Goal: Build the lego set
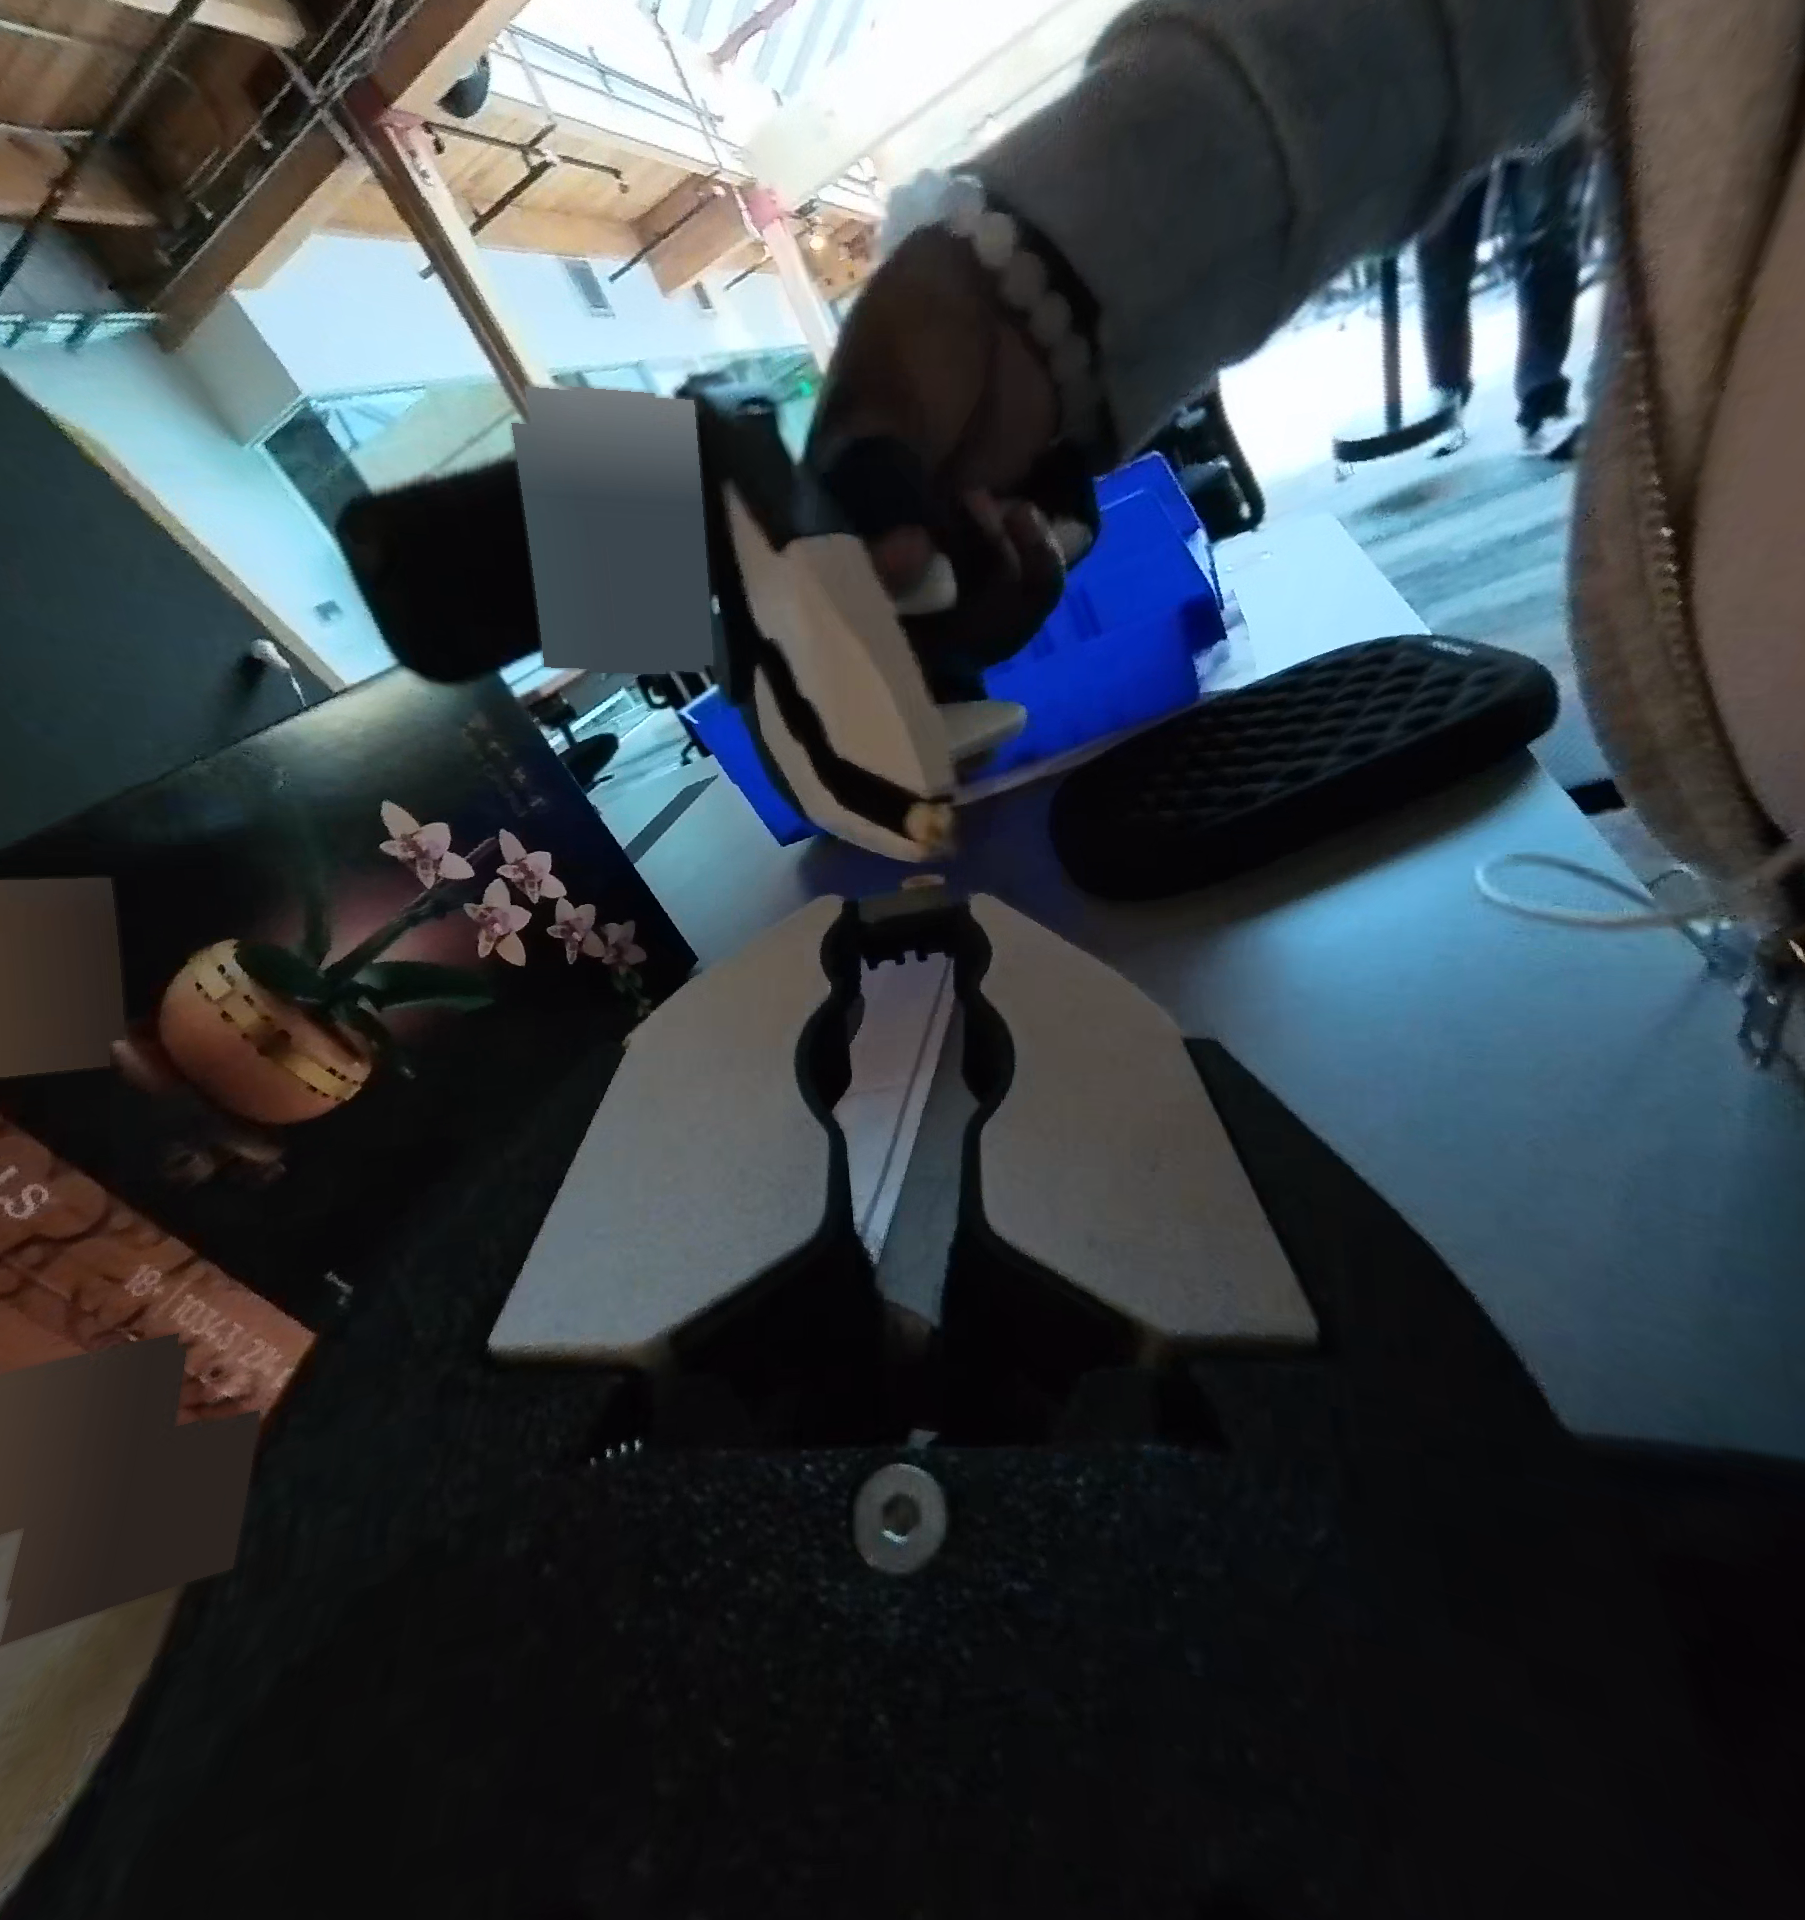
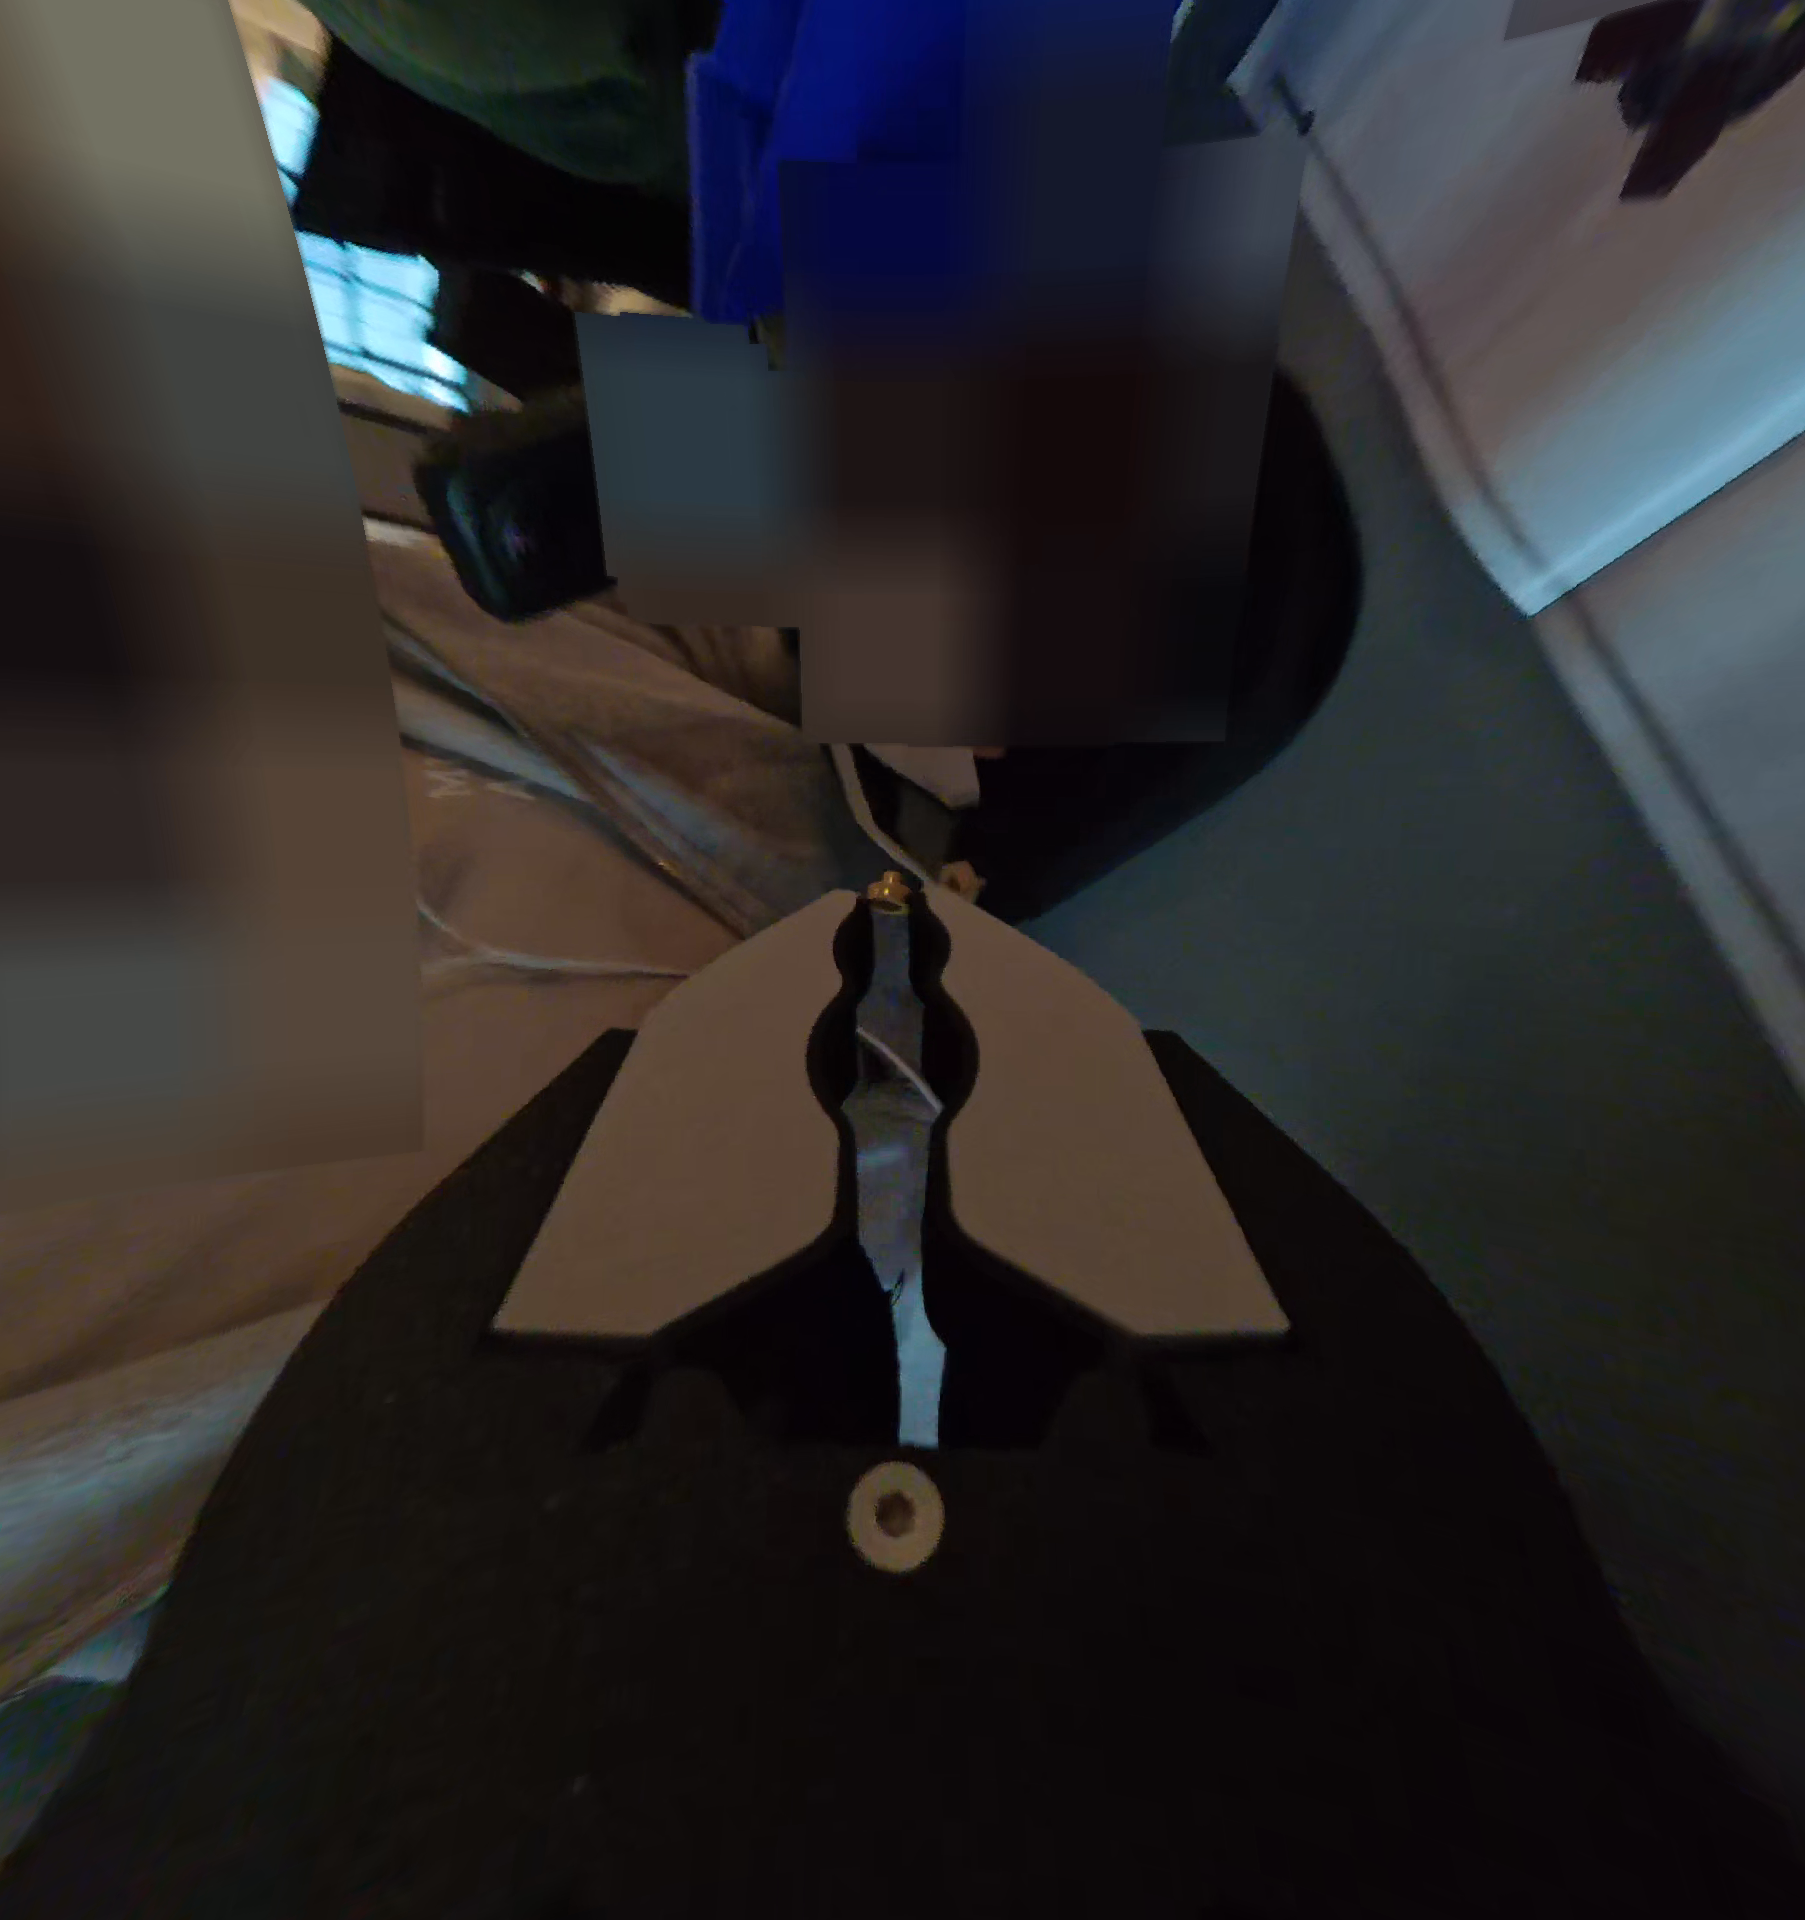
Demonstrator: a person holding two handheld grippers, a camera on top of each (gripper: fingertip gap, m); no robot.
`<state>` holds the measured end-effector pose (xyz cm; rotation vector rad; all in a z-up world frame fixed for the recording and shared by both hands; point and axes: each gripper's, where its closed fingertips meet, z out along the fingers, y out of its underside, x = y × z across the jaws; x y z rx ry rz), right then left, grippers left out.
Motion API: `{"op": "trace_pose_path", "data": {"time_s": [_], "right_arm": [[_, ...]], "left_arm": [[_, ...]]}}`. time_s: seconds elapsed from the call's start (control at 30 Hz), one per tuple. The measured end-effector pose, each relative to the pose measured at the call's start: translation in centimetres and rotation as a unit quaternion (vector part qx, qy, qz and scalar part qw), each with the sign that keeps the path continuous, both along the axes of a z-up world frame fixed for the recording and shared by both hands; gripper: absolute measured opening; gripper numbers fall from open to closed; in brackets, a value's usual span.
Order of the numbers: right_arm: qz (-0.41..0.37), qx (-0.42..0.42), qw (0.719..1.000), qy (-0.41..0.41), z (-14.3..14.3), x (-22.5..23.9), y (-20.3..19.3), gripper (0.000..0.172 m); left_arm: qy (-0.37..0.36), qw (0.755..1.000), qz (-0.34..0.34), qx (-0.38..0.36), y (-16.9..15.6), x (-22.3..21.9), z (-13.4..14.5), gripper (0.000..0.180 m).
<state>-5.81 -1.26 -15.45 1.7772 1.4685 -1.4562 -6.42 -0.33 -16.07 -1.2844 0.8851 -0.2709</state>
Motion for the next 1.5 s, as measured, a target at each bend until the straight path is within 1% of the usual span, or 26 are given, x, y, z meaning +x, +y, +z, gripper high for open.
{"op": "trace_pose_path", "data": {"time_s": [0.1,0.27,0.33,0.43,0.5,0.63,0.73,0.83,1.13,1.5], "right_arm": [[-0.014,-0.039,0.999,-0.016,0.1,0.0,0.3,0.004],[-0.025,-0.093,0.993,-0.073,-1.1,1.0,0.1,0.004],[-0.027,-0.080,0.992,-0.093,-2.0,1.4,0.3,0.004],[-0.044,-0.063,0.992,-0.096,-2.6,1.0,0.8,0.004],[-0.035,-0.009,0.995,-0.092,-3.3,1.1,1.0,0.004],[-0.018,0.074,0.994,-0.079,-3.7,1.0,1.4,0.004],[-0.009,0.092,0.993,-0.077,-3.3,1.0,1.3,0.004],[-0.002,0.132,0.988,-0.082,-3.7,1.0,1.8,0.004],[-0.004,0.154,0.985,-0.084,-4.2,0.8,1.7,0.004],[0.002,0.170,0.981,-0.092,-4.4,0.9,1.5,0.004]], "left_arm": [[0.020,1.000,-0.010,0.010,-0.3,0.4,-0.3,0.017],[0.067,0.997,-0.024,0.031,-0.7,1.1,-1.2,0.017],[0.083,0.996,-0.024,0.036,-0.7,1.3,-1.5,0.017],[0.100,0.994,-0.024,0.036,-0.7,1.5,-1.9,0.017],[0.104,0.994,-0.020,0.030,-0.5,1.5,-2.0,0.016],[0.109,0.994,-0.011,0.003,0.0,1.4,-2.4,0.016],[0.118,0.993,-0.005,-0.009,0.3,1.5,-2.8,0.016],[0.129,0.992,0.000,-0.013,0.5,1.5,-3.0,0.016],[0.150,0.988,0.015,-0.015,0.7,1.5,-3.5,0.016],[0.167,0.986,0.018,0.006,0.5,1.5,-3.4,0.016]]}}
